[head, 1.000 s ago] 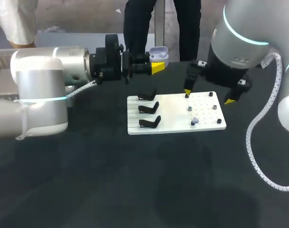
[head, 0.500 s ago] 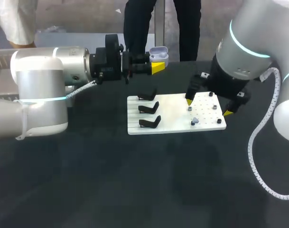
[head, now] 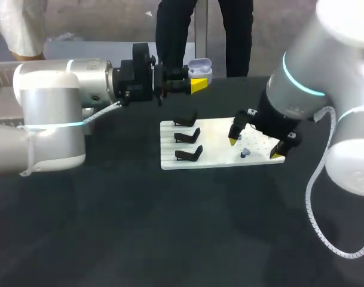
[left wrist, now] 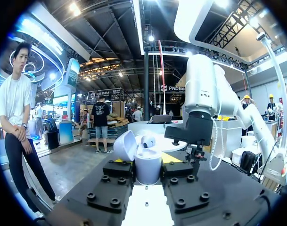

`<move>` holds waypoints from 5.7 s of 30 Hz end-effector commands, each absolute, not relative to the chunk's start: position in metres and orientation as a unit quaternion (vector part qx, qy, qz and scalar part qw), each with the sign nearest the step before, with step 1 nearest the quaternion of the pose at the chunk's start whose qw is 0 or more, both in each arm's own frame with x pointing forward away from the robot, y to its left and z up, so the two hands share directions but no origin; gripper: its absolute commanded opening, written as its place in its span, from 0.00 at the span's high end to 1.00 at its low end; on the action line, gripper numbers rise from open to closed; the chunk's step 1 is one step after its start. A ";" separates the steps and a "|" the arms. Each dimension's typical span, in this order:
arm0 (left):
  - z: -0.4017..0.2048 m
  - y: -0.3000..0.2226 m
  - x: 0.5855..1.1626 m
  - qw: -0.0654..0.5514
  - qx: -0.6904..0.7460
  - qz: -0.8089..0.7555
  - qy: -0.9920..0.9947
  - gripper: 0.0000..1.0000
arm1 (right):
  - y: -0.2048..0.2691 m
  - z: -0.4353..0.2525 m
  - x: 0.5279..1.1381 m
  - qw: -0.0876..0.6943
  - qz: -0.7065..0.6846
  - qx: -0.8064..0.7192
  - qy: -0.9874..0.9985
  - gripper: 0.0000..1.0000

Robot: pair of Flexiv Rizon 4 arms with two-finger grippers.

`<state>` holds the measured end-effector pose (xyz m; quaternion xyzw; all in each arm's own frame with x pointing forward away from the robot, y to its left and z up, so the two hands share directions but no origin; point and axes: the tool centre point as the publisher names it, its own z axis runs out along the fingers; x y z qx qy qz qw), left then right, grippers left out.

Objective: Pick up each earbud case from the left stands, insert the matching earbuds, close the lid, and place the case in the box.

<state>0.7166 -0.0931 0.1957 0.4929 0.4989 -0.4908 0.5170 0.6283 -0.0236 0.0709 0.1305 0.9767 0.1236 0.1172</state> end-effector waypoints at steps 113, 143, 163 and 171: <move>0.195 -0.093 0.715 0.521 0.491 -0.489 0.498 1.00 | -0.011 0.098 0.616 0.080 0.100 0.073 0.989 1.00; 0.195 -0.093 0.715 0.521 0.491 -0.489 0.498 1.00 | 0.015 0.209 0.558 0.040 0.055 -0.115 0.991 1.00; 0.195 -0.093 0.715 0.521 0.491 -0.489 0.498 1.00 | 0.027 0.220 0.574 0.043 0.063 -0.138 0.988 1.00; 0.195 -0.093 0.715 0.521 0.491 -0.489 0.498 1.00 | 0.050 0.240 0.607 0.063 0.044 -0.192 0.978 1.00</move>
